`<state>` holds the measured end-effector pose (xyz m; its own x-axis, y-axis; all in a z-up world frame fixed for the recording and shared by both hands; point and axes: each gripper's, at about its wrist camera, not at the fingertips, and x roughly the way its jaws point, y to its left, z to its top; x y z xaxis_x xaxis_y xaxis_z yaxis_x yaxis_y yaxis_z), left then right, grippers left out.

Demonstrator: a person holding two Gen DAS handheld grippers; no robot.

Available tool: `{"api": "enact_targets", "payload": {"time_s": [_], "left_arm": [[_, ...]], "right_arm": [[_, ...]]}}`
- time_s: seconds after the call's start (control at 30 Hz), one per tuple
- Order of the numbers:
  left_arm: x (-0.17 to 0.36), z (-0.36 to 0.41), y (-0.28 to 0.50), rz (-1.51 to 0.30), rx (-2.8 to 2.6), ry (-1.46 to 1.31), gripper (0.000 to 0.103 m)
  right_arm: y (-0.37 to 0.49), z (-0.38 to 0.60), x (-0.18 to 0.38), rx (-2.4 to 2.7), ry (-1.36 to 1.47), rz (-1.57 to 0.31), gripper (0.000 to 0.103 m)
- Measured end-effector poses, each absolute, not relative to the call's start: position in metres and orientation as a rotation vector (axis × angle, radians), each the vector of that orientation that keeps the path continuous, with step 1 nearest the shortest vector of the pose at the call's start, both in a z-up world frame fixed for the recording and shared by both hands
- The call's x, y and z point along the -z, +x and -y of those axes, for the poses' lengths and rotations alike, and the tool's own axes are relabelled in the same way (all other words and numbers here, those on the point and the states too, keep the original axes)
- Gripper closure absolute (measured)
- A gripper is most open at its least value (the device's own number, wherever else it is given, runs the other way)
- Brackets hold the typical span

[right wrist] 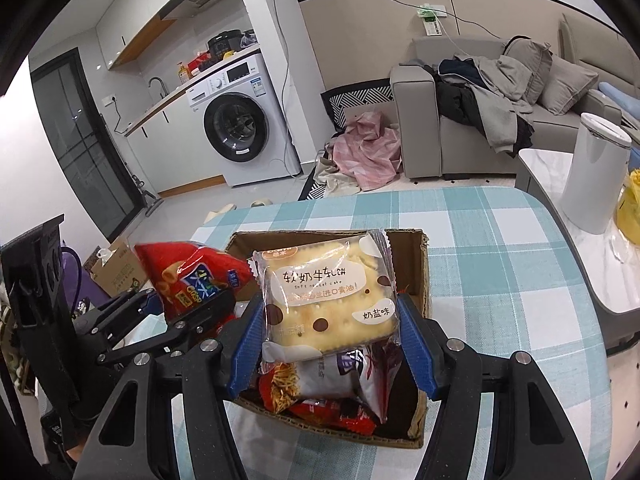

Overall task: Organize snacks
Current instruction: 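Open both tools to drop the red snack bag and cake packet into the box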

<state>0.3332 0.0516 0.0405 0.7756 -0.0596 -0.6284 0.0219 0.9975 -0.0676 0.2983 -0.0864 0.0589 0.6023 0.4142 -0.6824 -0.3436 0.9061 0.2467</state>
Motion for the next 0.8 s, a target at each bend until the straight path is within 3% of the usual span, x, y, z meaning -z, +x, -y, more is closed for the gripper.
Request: {"api": "enact_targets", "payload": {"time_s": [0.4,0.67,0.73,0.8], "left_arm": [[-0.026,-0.052,0.351,-0.69,0.049,-0.072,0.062],[-0.032,-0.053,0.336,-0.663,0.062,-0.047,0.061],[-0.034,-0.054,0.331,-0.662,0.062,-0.051,0.054],[-0.038,-0.056,0.325,-0.652,0.062,-0.063,0.027]], "right_arm": [[0.312,0.086,-0.051,-0.441,0.101,-0.816,0.037],[0.305,0.089,-0.058,-0.461,0.098,-0.784,0.022],[0.302,0.091,-0.06,-0.459,0.09,-0.772,0.017],[0.298,0.093,-0.063,-0.459,0.087,-0.761,0.014]]}}
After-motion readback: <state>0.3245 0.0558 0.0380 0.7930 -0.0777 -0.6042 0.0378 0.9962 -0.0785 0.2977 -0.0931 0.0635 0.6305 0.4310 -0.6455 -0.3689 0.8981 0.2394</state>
